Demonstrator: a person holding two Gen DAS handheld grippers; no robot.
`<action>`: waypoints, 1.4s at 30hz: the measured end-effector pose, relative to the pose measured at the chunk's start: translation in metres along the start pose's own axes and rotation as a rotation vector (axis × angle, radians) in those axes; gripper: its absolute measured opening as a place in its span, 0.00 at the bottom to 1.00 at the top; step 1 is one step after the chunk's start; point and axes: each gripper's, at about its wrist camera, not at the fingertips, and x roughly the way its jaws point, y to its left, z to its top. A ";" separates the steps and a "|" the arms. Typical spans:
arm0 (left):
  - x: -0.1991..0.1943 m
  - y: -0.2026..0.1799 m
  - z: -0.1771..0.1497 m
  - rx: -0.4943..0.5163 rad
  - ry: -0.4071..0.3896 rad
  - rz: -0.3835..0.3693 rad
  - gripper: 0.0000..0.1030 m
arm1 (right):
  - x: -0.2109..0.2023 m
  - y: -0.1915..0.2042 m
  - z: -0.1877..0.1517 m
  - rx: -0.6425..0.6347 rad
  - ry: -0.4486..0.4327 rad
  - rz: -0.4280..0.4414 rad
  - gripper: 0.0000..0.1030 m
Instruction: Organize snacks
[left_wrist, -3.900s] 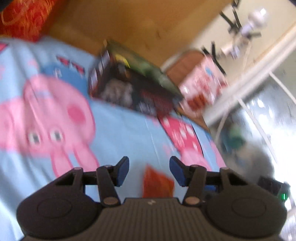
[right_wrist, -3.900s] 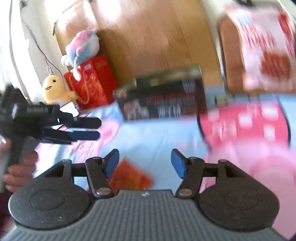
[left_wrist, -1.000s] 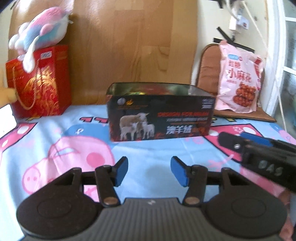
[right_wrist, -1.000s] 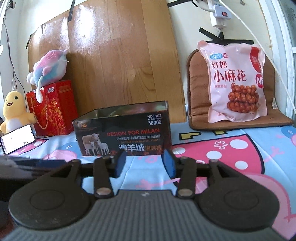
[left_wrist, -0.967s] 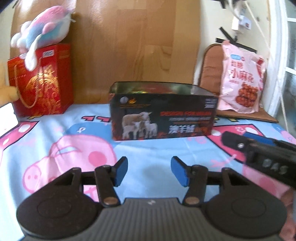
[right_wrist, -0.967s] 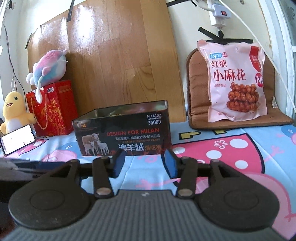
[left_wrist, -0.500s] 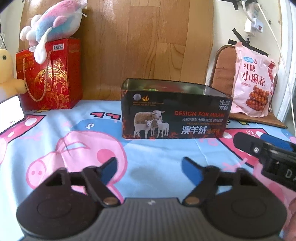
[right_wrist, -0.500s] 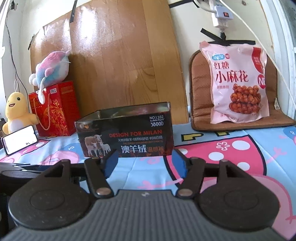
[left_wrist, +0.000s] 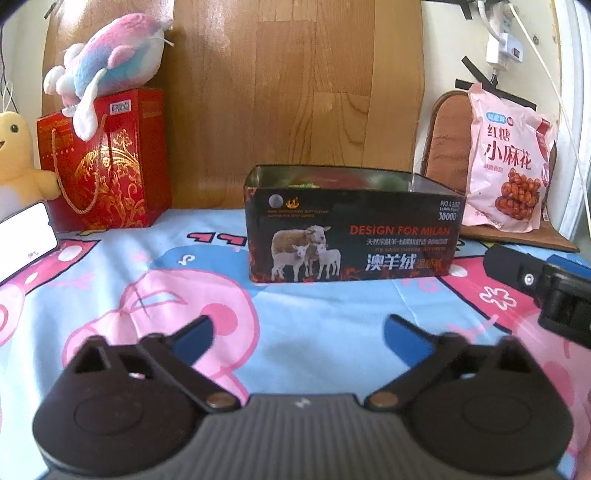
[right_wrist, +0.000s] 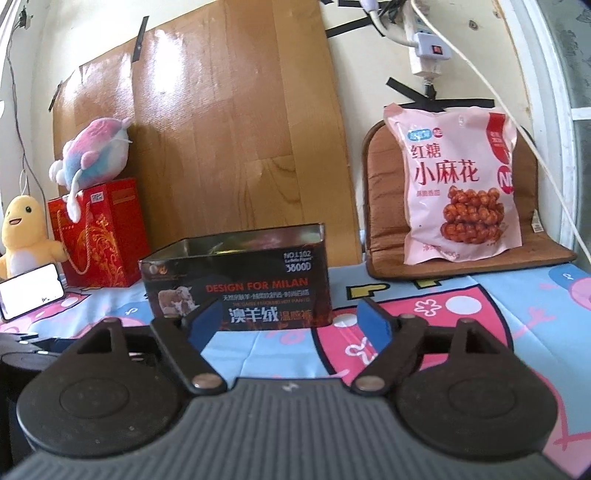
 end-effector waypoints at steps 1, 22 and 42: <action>0.000 -0.001 0.000 0.004 0.001 0.001 1.00 | 0.000 0.000 0.000 0.005 -0.001 -0.004 0.84; 0.001 0.005 -0.002 -0.028 0.020 -0.065 1.00 | 0.004 -0.001 -0.001 0.013 0.029 -0.015 0.90; 0.002 0.005 -0.002 -0.030 0.027 -0.067 1.00 | 0.005 -0.002 -0.002 0.009 0.034 -0.007 0.92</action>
